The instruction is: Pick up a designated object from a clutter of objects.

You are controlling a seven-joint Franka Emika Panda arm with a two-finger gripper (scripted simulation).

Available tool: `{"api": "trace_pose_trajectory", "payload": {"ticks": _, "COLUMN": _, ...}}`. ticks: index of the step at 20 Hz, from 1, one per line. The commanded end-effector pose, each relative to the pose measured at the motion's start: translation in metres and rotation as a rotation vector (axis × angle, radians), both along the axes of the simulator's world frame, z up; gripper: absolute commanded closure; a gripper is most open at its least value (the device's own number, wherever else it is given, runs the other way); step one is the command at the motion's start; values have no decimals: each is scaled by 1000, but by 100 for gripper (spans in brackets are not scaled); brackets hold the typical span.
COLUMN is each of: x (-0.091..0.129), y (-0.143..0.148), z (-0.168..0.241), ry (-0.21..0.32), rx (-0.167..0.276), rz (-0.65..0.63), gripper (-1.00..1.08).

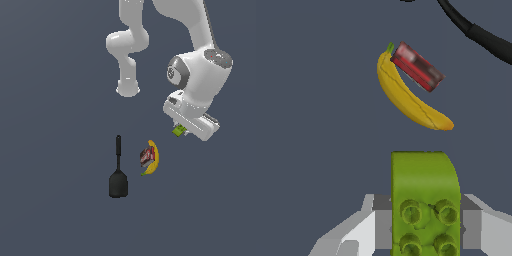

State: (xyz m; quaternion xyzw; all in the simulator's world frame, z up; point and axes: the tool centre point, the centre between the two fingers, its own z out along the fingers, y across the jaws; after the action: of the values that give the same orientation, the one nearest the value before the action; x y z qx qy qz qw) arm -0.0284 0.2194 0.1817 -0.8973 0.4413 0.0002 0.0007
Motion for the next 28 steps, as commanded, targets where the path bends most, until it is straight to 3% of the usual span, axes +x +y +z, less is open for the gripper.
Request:
{"api": "trace_pose_trajectory", "payload": {"ticks": 1, "x": 4, "y": -1, "z": 27, "ry": 1, "rx": 0, "rz": 0, "gripper": 108}}
{"api": "trace_pose_trajectory", "payload": {"ticks": 18, "x": 37, "y": -6, "z": 197, "ry": 1, "rx": 0, "rz": -1, "gripper": 108}}
{"api": "trace_pose_trajectory", "payload": {"ticks": 28, "x": 50, "y": -6, "z": 251, "ry": 0, "rx": -1, "rz": -2, "gripper": 108}}
